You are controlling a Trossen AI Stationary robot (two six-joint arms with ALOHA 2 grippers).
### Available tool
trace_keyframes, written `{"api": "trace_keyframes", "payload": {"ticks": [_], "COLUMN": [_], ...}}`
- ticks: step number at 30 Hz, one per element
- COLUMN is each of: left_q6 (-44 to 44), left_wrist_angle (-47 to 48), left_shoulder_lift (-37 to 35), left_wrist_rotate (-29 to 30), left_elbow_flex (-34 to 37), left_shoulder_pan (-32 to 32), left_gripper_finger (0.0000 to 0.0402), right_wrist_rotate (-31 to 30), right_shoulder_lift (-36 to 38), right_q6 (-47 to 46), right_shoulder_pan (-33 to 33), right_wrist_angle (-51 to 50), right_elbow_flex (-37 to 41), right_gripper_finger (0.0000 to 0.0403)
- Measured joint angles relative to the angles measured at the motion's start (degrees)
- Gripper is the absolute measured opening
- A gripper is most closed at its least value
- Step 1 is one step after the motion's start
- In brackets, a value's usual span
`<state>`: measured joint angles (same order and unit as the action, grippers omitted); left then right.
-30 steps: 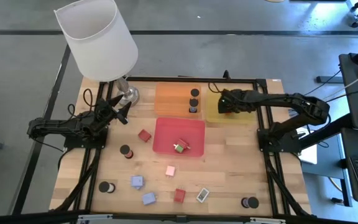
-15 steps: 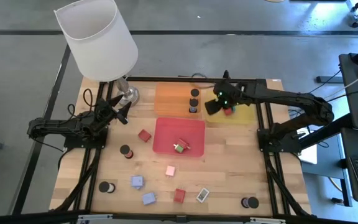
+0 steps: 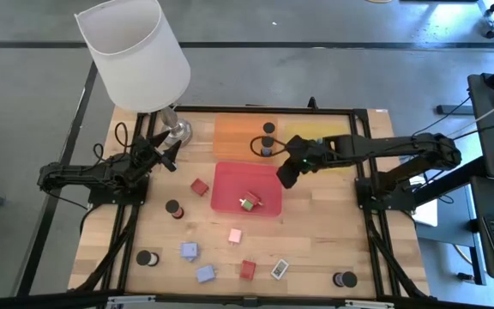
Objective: Pick & Place Office items
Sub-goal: Put the light blue hourglass into the orange bin
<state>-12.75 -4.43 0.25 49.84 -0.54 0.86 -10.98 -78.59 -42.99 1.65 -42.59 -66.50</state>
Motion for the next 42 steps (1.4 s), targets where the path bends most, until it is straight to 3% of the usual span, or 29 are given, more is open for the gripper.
{"api": "trace_keyframes", "payload": {"ticks": [7, 12, 16, 23, 31, 36, 42], "left_q6": [0.0, 0.02, -0.27, -14.2, -17.51, -18.03, -16.78], "left_wrist_angle": [0.0, 0.06, -0.41, -1.8, -1.84, -2.76, -17.32], "left_shoulder_lift": [0.0, 0.0, -0.01, -0.02, -0.02, 0.0, 0.0], "left_wrist_rotate": [0.0, 0.36, 4.44, 2.74, 5.89, -1.85, -23.98], "left_elbow_flex": [0.01, 0.02, 0.0, 0.0, 0.02, 0.02, 0.0], "left_shoulder_pan": [0.0, 0.0, 0.0, -0.01, 0.0, -0.02, -0.04], "left_gripper_finger": [0.0322, 0.0322, 0.0322, 0.0322, 0.0322, 0.0322, 0.0322], "right_wrist_rotate": [7.69, 8.47, 9.26, 5.28, -2.55, -3.43, -3.63], "right_shoulder_lift": [0.0, 0.0, 0.71, 3.99, 6.19, 6.29, 6.29], "right_q6": [-1.77, -1.35, -5.77, -6.1, -5.77, -5.42, -5.89], "right_shoulder_pan": [1.36, 2.14, 3.11, 4.64, 4.19, 2.84, 1.17], "right_wrist_angle": [0.11, 0.13, 0.25, 3.74, 4.72, 4.94, 5.84], "right_elbow_flex": [0.0, -0.02, -0.04, -0.04, -0.07, -0.07, -0.07], "right_gripper_finger": [0.0166, 0.0166, 0.0166, 0.0166, 0.0166, 0.0166, 0.0166]}}
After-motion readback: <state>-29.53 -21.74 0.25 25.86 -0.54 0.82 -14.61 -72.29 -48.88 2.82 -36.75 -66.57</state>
